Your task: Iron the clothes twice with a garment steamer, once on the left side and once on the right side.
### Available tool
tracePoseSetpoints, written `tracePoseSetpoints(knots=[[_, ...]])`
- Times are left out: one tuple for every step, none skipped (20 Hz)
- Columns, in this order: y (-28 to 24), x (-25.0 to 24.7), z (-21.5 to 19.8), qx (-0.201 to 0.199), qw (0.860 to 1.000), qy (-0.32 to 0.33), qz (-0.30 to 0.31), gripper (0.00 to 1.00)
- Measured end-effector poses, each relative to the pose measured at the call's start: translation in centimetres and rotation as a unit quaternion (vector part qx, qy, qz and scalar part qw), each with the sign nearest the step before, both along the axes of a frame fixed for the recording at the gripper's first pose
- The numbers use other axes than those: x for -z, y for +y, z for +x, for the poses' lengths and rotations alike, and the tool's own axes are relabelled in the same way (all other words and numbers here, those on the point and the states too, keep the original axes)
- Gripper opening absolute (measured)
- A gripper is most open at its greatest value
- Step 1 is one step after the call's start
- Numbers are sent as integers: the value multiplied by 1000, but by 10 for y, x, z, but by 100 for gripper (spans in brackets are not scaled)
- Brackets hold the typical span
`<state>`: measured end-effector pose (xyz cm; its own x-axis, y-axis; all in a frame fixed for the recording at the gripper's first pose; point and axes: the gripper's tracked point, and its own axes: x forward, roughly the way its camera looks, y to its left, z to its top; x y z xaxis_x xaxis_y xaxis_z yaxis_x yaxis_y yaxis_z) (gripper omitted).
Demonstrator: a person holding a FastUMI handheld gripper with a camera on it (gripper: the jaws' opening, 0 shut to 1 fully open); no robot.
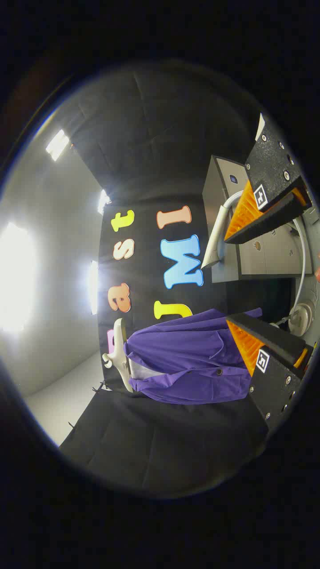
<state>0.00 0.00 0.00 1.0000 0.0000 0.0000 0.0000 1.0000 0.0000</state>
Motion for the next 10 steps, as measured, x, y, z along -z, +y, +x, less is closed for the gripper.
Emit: tracePoseSetpoints(knots=[[0,-2,-2,-1,1000,0,3,97],[-2,-3,-5,1,1000,-1,4,97],[-3,-5,-9,1,1000,-3,4,97],[-2,-7,-11,0,1000,-6,5,97],[-4,-9,-13,0,1000,-9,7,97],[-7,-10,-14,2,1000,-12,9,97],[-9,-11,-17,4,1000,-12,10,97],[-11,-11,-19,8,1000,-11,13,97],[-13,-10,-21,11,1000,-9,16,97],[-15,-10,-23,16,1000,-8,18,97]])
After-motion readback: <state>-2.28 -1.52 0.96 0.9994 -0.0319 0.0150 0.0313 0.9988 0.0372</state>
